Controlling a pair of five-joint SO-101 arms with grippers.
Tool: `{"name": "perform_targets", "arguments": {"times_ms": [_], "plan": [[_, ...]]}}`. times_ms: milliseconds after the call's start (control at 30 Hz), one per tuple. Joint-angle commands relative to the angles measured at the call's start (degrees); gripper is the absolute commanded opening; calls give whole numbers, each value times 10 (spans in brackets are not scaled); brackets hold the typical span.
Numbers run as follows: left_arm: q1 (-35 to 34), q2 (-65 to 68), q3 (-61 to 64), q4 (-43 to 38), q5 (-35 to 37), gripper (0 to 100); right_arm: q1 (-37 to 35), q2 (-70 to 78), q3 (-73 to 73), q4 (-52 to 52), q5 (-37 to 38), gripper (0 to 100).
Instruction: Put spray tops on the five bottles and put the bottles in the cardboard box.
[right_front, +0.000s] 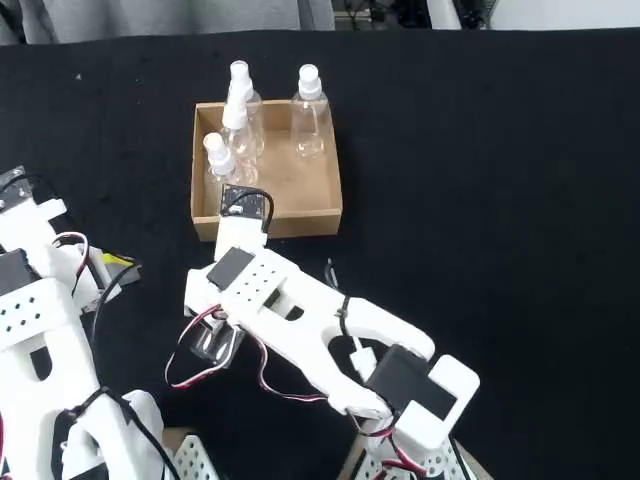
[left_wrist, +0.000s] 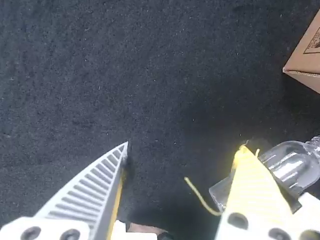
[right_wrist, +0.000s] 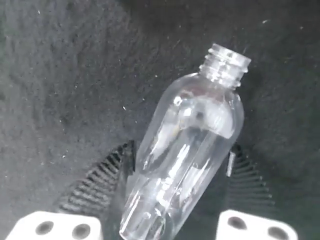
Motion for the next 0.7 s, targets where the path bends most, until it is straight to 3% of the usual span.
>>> {"name": "perform_targets", "arguments": {"times_ms": [0, 167, 433, 667], "plan": [[-5, -10, -7, -9, 6, 303, 18, -4, -31, -10, 16, 246], [-5, -10, -7, -9, 6, 303, 37, -4, -31, 6, 26, 234], [-5, -10, -7, -9, 6, 303, 38, -9, -33, 27, 115, 32], [-5, -10, -7, -9, 6, 303, 37, -22, -43, 78, 241, 26]]}}
